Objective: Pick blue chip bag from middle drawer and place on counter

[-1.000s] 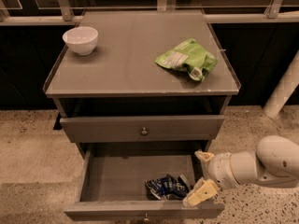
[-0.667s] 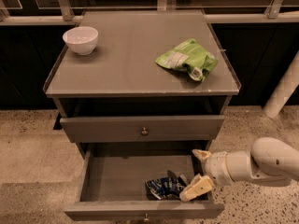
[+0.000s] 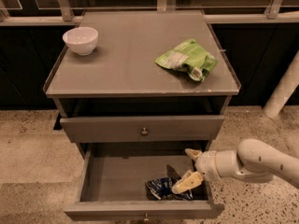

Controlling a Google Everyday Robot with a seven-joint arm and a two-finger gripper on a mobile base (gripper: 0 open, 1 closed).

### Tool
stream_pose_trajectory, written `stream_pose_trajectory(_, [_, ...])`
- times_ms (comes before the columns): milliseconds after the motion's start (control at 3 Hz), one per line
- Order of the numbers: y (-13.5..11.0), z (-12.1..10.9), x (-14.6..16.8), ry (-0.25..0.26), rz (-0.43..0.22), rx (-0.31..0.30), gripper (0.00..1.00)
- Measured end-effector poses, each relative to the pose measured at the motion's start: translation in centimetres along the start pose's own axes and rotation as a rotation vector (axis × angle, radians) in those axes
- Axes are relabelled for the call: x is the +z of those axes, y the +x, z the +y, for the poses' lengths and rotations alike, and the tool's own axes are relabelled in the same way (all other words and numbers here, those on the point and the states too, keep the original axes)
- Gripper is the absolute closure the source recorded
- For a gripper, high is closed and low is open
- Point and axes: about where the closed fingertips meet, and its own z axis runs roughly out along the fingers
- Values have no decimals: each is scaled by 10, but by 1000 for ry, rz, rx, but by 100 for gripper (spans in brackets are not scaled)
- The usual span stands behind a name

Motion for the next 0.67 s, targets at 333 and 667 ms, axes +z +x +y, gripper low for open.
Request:
stream_pose_trajectory(333, [10, -2, 13, -15, -26, 45, 0])
stream_pose_trajectory(667, [17, -13, 29, -34, -41, 66, 0])
